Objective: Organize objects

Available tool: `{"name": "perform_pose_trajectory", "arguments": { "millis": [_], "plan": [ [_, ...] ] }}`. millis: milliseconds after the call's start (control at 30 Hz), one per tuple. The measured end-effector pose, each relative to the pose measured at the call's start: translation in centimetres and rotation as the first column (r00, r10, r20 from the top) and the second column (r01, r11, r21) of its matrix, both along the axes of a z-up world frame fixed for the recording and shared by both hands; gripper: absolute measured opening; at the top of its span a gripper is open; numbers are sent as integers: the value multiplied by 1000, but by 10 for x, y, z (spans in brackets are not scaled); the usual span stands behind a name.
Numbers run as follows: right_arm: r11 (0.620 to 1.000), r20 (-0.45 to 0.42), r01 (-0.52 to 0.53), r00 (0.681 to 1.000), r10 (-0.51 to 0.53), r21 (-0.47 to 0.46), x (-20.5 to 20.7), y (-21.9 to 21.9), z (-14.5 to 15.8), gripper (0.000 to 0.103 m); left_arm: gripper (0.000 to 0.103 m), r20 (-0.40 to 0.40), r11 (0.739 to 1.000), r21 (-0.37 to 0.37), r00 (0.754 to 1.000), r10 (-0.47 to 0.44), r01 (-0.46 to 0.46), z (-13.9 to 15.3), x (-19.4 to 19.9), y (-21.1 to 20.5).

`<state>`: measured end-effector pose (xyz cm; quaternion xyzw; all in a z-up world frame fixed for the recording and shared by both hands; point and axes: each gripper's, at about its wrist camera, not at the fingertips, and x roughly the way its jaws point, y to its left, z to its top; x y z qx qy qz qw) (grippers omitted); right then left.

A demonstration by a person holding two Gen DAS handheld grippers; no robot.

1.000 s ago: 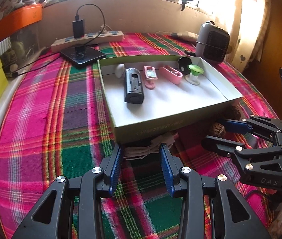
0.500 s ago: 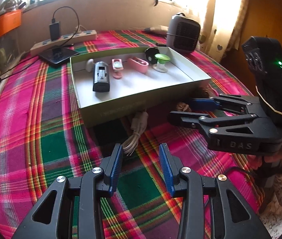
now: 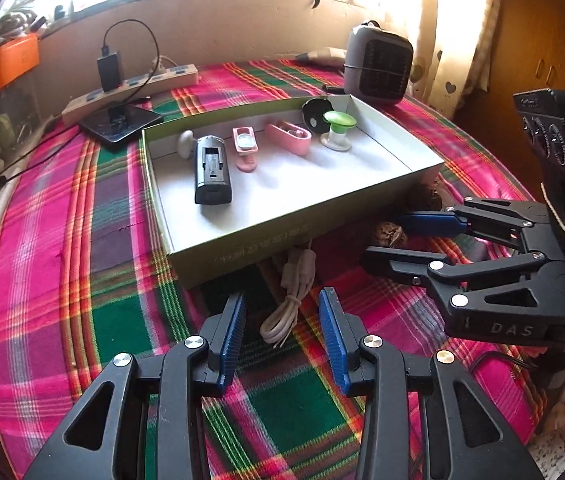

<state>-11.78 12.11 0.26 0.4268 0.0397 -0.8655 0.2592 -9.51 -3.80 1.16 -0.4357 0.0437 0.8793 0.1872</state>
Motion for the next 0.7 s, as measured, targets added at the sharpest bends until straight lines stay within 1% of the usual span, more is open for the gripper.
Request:
{"name": "perform_pose_trajectory", "arguments": {
  "millis": [200, 433, 500, 567, 700],
  "plan": [
    [1000, -4, 13, 1000, -13, 14, -1, 2, 0, 49, 36, 2, 998, -51, 1000, -22, 23, -4, -7, 11],
    [1000, -8, 11, 1000, -11, 25, -1, 3, 1, 49, 36, -12, 996, -88, 1000, -1, 0, -5, -13, 18],
    [1000, -7, 12, 1000, -11, 24, -2, 2, 0, 49, 34, -21, 995, -97, 1000, -4, 2, -6, -13, 20],
    [1000, -7, 12, 1000, -11, 23, -2, 3, 0, 49, 29, -19, 996, -90, 1000, -8, 7, -5, -12, 21],
    [1000, -7, 11, 1000, -11, 22, -3, 3, 0, 49, 25, -18, 996, -87, 1000, -12, 10, -5, -12, 22]
  ]
}}
